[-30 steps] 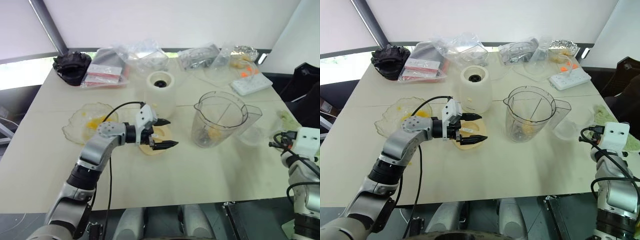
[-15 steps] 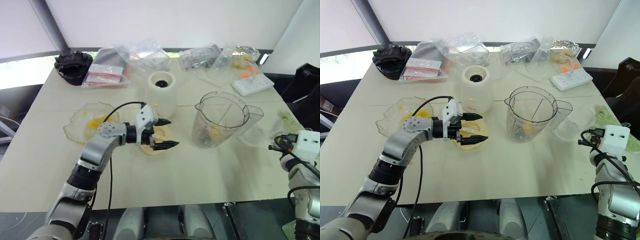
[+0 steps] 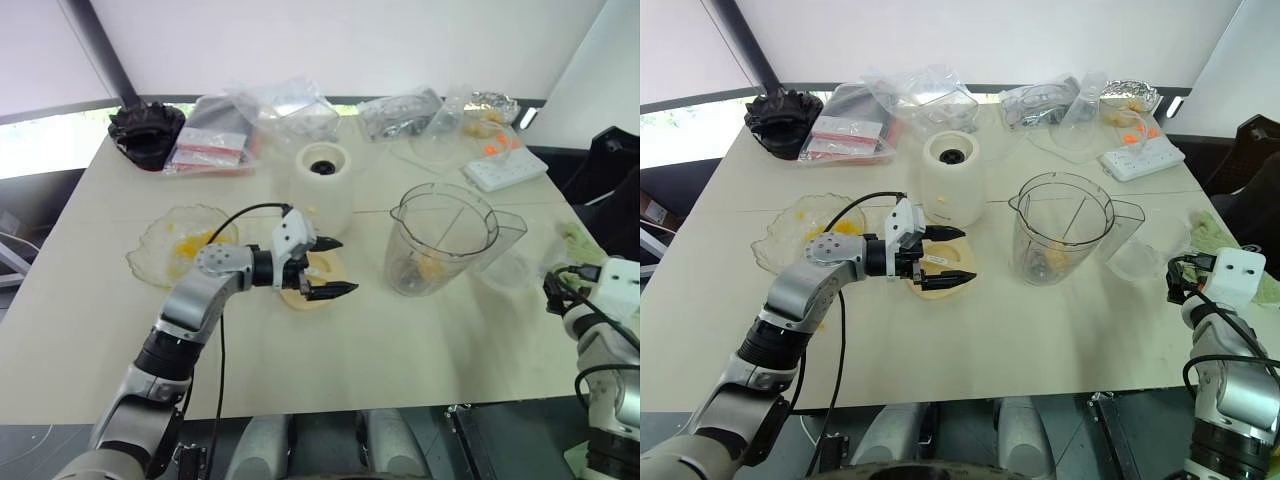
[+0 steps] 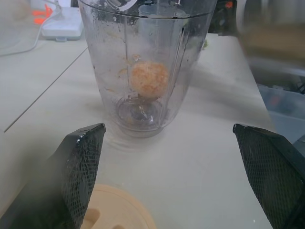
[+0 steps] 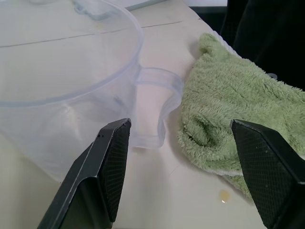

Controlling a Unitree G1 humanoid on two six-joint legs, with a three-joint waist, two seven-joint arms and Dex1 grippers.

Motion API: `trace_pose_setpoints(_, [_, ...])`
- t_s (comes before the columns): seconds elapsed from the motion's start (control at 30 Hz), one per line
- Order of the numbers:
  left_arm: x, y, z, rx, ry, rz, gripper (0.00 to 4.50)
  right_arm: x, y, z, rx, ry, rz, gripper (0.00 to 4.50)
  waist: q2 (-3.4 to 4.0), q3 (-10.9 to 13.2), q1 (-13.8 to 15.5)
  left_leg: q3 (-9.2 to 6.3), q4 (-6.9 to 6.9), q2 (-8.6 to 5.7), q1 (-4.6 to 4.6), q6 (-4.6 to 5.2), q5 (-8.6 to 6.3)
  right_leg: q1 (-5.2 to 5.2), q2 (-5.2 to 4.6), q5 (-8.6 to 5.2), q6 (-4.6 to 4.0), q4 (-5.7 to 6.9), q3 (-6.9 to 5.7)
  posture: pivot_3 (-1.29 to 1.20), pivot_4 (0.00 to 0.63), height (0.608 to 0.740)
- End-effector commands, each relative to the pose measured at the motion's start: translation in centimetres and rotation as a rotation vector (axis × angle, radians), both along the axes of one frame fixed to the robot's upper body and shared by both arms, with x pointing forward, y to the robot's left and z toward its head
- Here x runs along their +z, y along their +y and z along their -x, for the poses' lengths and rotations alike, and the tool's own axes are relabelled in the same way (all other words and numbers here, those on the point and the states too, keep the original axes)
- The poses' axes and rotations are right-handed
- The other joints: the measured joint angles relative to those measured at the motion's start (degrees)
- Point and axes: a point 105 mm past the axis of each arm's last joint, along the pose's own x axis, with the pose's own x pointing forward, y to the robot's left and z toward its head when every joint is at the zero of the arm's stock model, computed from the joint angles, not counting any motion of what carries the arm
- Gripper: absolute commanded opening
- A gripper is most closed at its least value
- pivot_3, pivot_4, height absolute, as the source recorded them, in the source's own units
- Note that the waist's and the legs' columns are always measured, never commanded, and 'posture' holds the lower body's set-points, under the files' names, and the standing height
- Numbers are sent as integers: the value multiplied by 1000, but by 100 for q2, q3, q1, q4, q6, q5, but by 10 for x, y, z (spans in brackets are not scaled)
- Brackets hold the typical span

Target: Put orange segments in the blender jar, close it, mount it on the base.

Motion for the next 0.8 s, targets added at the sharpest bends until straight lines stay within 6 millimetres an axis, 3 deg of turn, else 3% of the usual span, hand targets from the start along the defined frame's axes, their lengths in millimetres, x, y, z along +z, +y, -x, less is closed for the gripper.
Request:
trace_pose_setpoints(0.03, [8, -4, 4, -30, -42, 14, 4500, 18, -10, -4, -22, -54, 50, 3410, 0, 0, -1, 1, 0, 0, 0, 0, 0, 0, 0, 0, 0, 0, 0, 0, 150, 740])
trace_pose_setpoints(0.73, [8, -3, 5, -28, -49, 6, 4500, 12, -25, -26, -34, -66, 68, 3410, 0, 0, -9, 3, -2, -2, 0, 0, 0, 0, 1, 0, 1, -1, 0, 0, 150, 740])
trace_pose_setpoints(0.8, [8, -3, 6, -28, -49, 5, 4500, 12, -25, -27, -32, -67, 69, 2878, 0, 0, -8, 3, -2, -2, 0, 0, 0, 0, 1, 0, 0, 0, 0, 0, 150, 740])
